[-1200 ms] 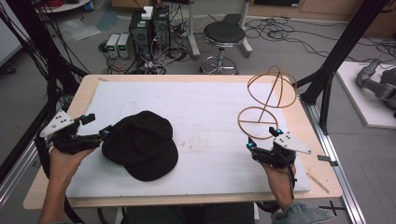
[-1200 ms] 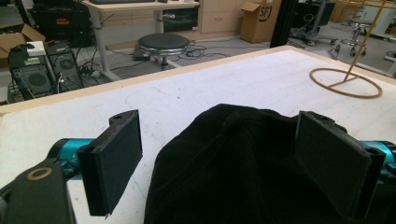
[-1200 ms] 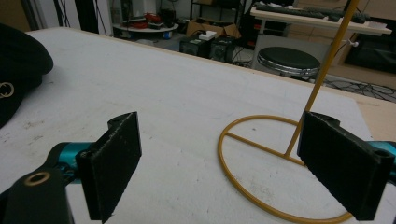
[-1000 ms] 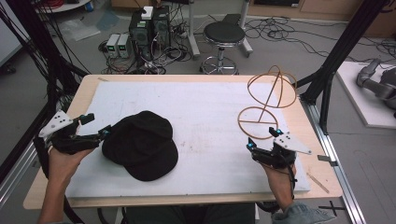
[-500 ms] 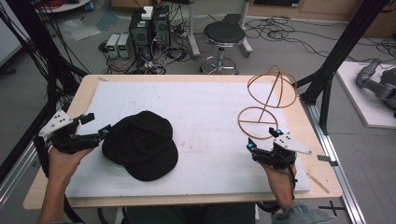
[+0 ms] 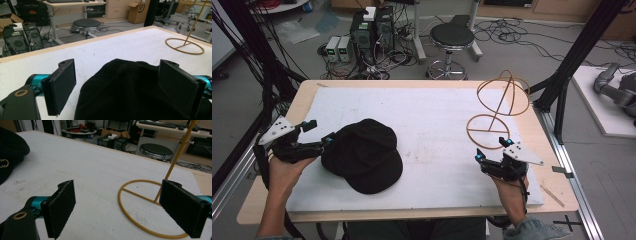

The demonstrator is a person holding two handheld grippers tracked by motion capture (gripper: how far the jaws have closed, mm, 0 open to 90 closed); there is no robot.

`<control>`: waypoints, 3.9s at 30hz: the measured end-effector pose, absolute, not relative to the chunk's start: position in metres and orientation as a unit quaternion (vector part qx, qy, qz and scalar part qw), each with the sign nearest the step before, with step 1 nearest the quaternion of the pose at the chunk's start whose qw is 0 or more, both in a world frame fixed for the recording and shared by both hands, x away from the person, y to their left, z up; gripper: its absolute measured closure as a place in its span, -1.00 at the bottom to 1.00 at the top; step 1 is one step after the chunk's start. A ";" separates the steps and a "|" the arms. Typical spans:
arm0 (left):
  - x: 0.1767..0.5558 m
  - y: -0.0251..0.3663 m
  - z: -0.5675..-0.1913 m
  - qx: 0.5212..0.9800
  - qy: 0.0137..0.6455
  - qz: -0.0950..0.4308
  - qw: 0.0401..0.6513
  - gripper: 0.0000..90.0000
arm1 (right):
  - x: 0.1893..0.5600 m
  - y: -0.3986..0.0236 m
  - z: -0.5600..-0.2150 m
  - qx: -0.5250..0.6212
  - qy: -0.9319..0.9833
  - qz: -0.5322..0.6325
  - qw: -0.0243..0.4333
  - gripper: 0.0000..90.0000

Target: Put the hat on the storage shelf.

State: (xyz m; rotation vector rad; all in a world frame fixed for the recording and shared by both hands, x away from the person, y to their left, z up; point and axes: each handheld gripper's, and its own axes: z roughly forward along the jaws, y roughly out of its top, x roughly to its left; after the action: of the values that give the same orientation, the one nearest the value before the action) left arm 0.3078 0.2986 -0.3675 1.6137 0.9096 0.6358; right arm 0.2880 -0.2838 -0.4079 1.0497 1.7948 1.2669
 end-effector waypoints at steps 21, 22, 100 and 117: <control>0.329 0.273 -0.372 0.704 0.377 0.269 0.538 -0.65 | 0.288 -0.284 -0.407 0.397 0.695 0.489 0.347 -0.70; 0.330 0.271 -0.372 0.706 0.376 0.270 0.536 -0.65 | 0.288 -0.283 -0.407 0.397 0.694 0.490 0.347 -0.70; 0.331 0.230 -0.356 0.766 0.338 0.214 0.503 0.65 | 0.282 -0.288 -0.402 0.396 0.689 0.500 0.344 -0.70; 0.327 0.215 -0.313 0.738 0.329 0.205 0.552 0.65 | 0.281 -0.287 -0.403 0.395 0.690 0.500 0.343 -0.70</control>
State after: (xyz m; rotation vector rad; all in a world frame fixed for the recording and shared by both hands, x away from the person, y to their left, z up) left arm 0.3271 0.2146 -0.3134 1.7465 0.7769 0.4852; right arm 0.2806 -0.2873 -0.4026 1.0277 1.7934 1.3004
